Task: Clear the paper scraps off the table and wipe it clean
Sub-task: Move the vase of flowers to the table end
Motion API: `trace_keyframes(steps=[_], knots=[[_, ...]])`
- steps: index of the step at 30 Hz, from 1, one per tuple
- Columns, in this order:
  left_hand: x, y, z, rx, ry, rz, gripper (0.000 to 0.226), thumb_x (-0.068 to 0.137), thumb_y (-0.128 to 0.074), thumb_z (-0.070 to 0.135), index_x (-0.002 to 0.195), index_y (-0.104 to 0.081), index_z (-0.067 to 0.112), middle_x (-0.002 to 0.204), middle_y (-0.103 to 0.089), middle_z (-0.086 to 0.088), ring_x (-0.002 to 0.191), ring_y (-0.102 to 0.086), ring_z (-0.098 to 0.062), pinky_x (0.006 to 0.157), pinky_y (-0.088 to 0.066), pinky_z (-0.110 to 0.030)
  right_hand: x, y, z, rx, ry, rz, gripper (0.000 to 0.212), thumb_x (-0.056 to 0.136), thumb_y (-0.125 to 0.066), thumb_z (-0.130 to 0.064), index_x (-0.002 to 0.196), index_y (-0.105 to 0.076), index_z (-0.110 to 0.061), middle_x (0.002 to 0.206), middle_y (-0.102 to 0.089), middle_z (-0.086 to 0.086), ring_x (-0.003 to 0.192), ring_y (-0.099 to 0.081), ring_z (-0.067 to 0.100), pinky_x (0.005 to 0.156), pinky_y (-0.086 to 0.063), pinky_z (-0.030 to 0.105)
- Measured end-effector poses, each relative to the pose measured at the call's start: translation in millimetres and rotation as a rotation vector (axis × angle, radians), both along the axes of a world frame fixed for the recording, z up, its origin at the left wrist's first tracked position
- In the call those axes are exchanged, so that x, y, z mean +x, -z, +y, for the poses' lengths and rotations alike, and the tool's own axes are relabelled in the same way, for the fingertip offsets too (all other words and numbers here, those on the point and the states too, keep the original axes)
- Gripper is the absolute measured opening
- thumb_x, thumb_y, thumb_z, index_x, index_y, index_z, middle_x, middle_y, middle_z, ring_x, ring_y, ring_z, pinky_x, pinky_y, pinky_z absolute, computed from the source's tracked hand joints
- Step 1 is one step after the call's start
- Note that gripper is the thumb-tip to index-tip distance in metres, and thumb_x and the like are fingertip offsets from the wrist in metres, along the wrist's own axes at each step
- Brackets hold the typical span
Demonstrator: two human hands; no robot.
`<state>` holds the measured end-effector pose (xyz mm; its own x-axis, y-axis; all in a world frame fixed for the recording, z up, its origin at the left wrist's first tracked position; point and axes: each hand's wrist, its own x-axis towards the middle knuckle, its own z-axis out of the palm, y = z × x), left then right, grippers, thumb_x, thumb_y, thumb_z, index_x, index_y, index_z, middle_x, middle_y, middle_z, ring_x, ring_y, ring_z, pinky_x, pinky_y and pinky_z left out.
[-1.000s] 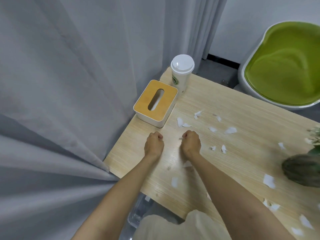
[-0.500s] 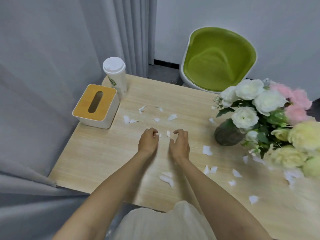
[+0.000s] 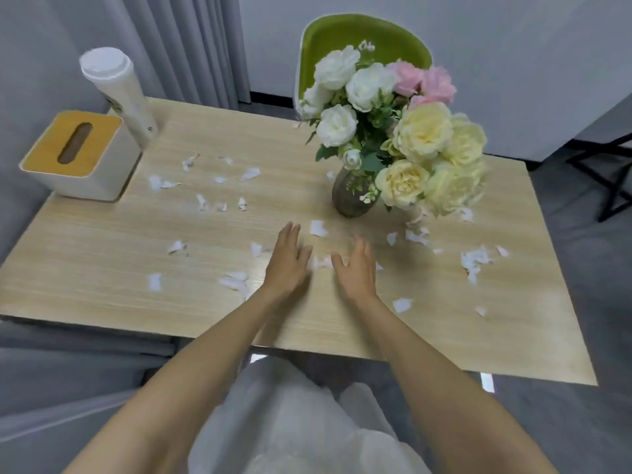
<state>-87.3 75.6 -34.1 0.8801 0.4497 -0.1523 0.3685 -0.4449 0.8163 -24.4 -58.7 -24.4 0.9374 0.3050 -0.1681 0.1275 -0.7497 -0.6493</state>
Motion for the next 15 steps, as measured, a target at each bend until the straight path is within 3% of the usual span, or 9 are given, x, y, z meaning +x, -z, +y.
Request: trace_keyframes(steps=[3,5,8,10,13,15], knots=[[16,2,-22,-0.009,0.047,-0.007,0.065,0.099,-0.047,0.029,0.152,-0.014,0.009,0.160,-0.002,-0.003,0.147,-0.008,-0.017,0.118,-0.014,-0.031,11,7,-22,-0.188,-0.078,0.060,0.096,0.087,-0.053,-0.054,0.151,0.004,-0.013,0.159,0.010,0.012,0.146,0.009,0.027,0.114,0.009,0.050],[33,4,-29,0.006,0.061,-0.012,0.074,0.097,-0.053,0.030,0.152,-0.009,0.007,0.160,0.000,-0.006,0.147,-0.007,-0.018,0.119,-0.015,-0.033,26,13,-30,-0.200,-0.073,0.073,0.111,0.079,-0.059,-0.061,0.150,0.013,-0.015,0.157,0.019,0.010,0.145,0.018,0.026,0.112,0.015,0.049],[62,10,-29,-0.014,0.087,-0.055,0.087,0.093,-0.059,0.033,0.152,-0.002,0.005,0.159,0.005,-0.008,0.145,-0.005,-0.011,0.113,-0.011,-0.020,58,25,-33,-0.137,-0.078,0.038,0.127,0.069,-0.070,-0.061,0.149,0.015,-0.014,0.158,0.015,0.008,0.146,0.013,0.025,0.118,0.003,0.048],[83,18,-23,-0.021,0.112,-0.113,0.096,0.089,-0.065,0.036,0.152,0.001,0.006,0.159,0.003,-0.010,0.147,-0.002,-0.017,0.116,-0.009,-0.025,79,30,-28,0.022,-0.069,-0.003,0.133,0.062,-0.078,-0.057,0.149,0.014,-0.018,0.159,0.008,0.006,0.147,0.006,0.024,0.118,-0.005,0.049],[115,27,-15,-0.052,0.108,-0.224,0.106,0.079,-0.075,0.035,0.152,-0.002,0.011,0.158,-0.011,-0.008,0.145,-0.011,-0.017,0.113,-0.013,-0.021,107,38,-15,0.236,-0.086,-0.105,0.123,0.062,-0.083,-0.047,0.141,0.011,-0.041,0.159,-0.003,0.008,0.146,-0.008,0.027,0.118,-0.014,0.048],[131,29,-12,-0.120,0.112,-0.322,0.106,0.073,-0.082,0.031,0.152,-0.012,0.015,0.152,-0.027,-0.004,0.137,-0.027,-0.009,0.106,-0.022,-0.010,123,47,-8,0.302,-0.091,-0.149,0.122,0.062,-0.084,-0.040,0.141,0.009,-0.040,0.156,-0.017,0.008,0.143,-0.022,0.028,0.118,-0.013,0.041]])
